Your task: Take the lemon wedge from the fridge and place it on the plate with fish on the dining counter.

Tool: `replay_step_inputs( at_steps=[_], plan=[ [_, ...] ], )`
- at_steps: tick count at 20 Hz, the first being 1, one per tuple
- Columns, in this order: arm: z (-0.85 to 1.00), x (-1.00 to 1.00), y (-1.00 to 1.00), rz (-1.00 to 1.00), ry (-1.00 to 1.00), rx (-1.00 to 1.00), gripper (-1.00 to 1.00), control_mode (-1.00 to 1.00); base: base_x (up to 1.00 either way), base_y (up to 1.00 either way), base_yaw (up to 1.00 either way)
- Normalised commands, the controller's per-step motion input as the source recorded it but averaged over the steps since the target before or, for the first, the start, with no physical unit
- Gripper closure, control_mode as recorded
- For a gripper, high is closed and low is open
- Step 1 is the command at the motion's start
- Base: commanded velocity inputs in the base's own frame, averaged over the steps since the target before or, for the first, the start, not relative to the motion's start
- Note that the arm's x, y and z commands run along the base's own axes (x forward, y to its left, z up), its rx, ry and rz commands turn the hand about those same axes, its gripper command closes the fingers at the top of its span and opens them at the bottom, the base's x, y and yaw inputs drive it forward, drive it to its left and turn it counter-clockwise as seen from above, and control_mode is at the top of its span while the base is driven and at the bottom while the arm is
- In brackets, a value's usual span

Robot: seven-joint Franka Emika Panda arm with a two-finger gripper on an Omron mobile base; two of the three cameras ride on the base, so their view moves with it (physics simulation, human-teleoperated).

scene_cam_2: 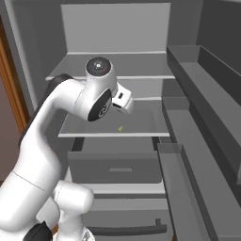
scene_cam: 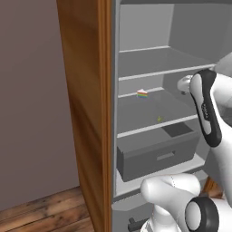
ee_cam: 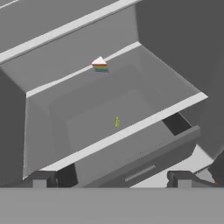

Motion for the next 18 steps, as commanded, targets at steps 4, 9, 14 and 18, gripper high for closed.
replay_step_inputs(
  at_steps=[4,9,14,18],
  plan=[
    [-0.54,0.64,0.33,-0.01,0.18,-0.11,-1.00,-1.00,0.00,0.00,0.00],
    [-0.62,0.72,0.45,-0.01,0.33,-0.13,-1.00,-1.00,0.00,0.00,0.00],
    [-0.19,0.39,0.07,-0.01,0.22,0.00,-1.00,-1.00,0.00,0.00,0.00],
    [-0.13,0.22,-0.11,0.00,0.05,0.00,-1.00,-1.00,0.00,0.00,0.00]
  ],
)
